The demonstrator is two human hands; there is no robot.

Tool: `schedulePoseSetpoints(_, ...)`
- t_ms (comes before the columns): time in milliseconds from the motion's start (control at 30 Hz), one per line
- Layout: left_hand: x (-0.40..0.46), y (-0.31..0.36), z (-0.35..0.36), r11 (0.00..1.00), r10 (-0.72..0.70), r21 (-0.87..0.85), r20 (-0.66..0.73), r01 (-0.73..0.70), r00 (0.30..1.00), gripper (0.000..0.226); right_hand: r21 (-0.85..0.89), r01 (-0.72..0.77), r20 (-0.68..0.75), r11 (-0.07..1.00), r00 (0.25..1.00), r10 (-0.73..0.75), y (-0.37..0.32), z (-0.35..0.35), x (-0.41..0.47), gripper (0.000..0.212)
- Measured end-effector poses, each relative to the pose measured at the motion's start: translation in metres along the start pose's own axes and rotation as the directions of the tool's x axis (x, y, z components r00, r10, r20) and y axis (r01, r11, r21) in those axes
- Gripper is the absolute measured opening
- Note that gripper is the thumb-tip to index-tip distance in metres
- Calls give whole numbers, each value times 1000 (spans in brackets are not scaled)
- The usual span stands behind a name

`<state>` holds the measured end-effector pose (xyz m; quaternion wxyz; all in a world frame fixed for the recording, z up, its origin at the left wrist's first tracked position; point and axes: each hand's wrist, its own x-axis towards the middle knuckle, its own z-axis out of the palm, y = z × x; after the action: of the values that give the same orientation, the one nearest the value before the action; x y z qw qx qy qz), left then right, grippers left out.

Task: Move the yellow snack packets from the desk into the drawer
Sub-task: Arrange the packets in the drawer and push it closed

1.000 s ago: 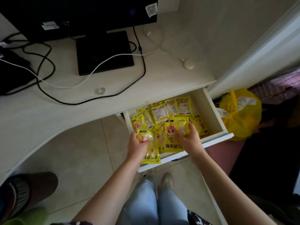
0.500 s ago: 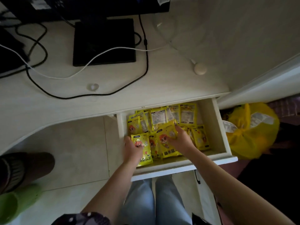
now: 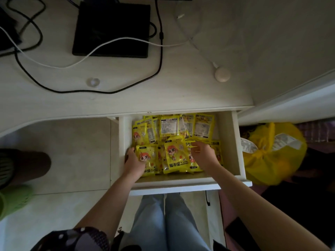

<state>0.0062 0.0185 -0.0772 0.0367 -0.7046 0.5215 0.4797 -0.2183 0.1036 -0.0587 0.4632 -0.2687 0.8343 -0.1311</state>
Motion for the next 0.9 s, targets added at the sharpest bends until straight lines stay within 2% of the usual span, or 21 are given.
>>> schedulePoseSetpoints(133,-12,-1,3,992,89,94,-16,-88,996,43,-1,37,-7,999,999,-37,8,-8,-4,33)
schedulePoseSetpoints(267,-25,0,2,991,125,53,-18,-124,992,43,-17,89,-11,996,996,-89,10,-13,-16,31)
schedulePoseSetpoints(400,-42,-2,0,972,174,-146,-73,-183,982,34,22,139,-28,990,990,-138,12,-14,-34,27)
schedulePoseSetpoints(500,-61,-5,-2,920,192,-329,-94,-212,977,22,81,157,-40,984,987,-154,17,-13,-54,25)
schedulePoseSetpoints(600,-82,-12,-4,869,196,-435,-135,-236,971,22,106,167,-65,980,985,-161,27,-13,-77,21)
schedulePoseSetpoints(767,-109,-36,-1,815,132,-534,-208,-225,969,18,289,84,-52,954,996,-72,55,-8,-106,19)
schedulePoseSetpoints(900,-122,-65,1,802,47,-586,-138,-120,989,12,495,-160,61,854,987,150,78,1,-121,19)
